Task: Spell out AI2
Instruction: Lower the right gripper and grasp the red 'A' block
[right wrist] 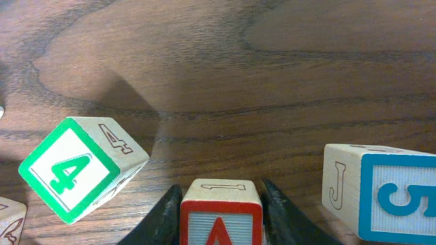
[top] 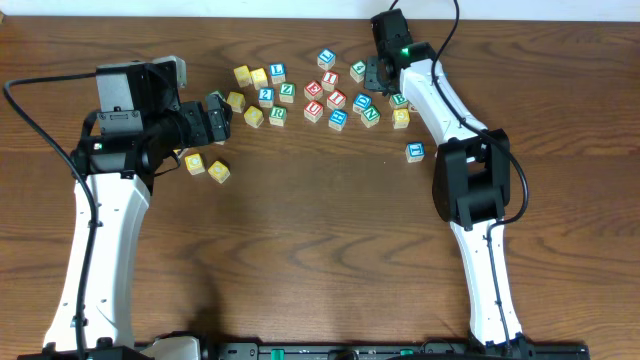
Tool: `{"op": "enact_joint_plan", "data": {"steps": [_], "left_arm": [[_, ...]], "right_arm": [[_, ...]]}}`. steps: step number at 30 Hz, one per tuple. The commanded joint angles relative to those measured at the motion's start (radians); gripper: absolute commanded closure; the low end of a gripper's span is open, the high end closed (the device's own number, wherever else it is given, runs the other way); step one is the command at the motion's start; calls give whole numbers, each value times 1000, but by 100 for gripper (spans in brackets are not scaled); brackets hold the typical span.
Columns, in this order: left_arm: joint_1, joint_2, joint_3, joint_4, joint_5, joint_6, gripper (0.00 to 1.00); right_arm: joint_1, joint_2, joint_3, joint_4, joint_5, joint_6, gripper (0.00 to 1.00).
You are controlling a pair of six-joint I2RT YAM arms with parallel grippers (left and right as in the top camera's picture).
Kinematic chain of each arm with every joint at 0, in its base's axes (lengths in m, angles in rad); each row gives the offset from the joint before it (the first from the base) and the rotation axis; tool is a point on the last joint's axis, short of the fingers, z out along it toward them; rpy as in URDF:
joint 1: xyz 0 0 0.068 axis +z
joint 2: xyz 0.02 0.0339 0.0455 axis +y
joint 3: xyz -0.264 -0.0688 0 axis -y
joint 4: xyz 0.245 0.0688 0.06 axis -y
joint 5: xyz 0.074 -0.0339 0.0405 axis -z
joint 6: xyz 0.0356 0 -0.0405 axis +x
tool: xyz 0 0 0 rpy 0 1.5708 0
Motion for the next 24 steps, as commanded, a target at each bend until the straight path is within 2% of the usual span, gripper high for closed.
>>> {"op": "enact_joint_plan", "data": {"steps": [1, 9, 16, 20, 24], "left_arm": [[2, 6, 24, -3, 8, 14, 2], [2, 6, 24, -3, 8, 13, 2], [2, 6, 24, -3, 8, 13, 2], [2, 6, 24, -4, 8, 13, 2], [3, 6, 24, -3, 8, 13, 3]], "right_arm": [[8, 14, -2, 0, 20, 8, 71], [6, -35, 14, -4, 20, -10, 77], [7, -191, 15, -26, 19, -37, 78], [15, -298, 15, -90, 2, -37, 79], [40, -399, 15, -243, -74, -37, 77]]}}
